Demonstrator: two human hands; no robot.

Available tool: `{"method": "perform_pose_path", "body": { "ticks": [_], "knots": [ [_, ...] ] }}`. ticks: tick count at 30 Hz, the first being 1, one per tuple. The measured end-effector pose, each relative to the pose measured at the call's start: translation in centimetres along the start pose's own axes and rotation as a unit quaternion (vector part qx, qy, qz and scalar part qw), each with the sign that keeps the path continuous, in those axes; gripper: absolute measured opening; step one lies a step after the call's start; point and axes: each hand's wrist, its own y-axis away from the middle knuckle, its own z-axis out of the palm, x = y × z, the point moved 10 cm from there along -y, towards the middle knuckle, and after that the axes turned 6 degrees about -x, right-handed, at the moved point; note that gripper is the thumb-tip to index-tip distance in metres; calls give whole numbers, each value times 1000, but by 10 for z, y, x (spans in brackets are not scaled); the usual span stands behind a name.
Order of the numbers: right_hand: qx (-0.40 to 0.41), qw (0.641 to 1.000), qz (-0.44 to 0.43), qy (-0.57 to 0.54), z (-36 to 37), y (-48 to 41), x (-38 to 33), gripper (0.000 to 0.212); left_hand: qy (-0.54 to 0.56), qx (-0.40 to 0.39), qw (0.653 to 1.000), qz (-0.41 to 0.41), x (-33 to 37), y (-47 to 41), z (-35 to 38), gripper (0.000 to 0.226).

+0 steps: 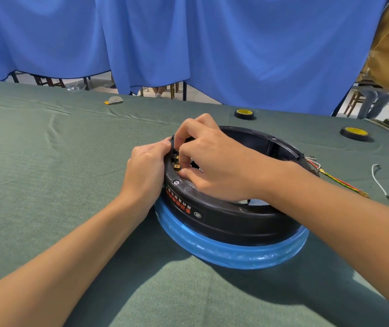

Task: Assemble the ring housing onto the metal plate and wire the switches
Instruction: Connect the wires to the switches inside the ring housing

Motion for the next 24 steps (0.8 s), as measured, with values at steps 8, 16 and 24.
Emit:
{"method": "perform_pose_path", "body": {
  "ticks": [8,16,24],
  "knots": [
    [-6,1000,13,-24,4,-1,4,17,-2,-11,1000,10,-1,-1,1,30],
    [-7,999,33,-43,5,0,8,15,-3,-15,1000,7,-3,-2,0,34],
    [-18,993,52,-101,3,5,20,8,12,-42,999,-13,-9,-7,0,32]
  ]
}}
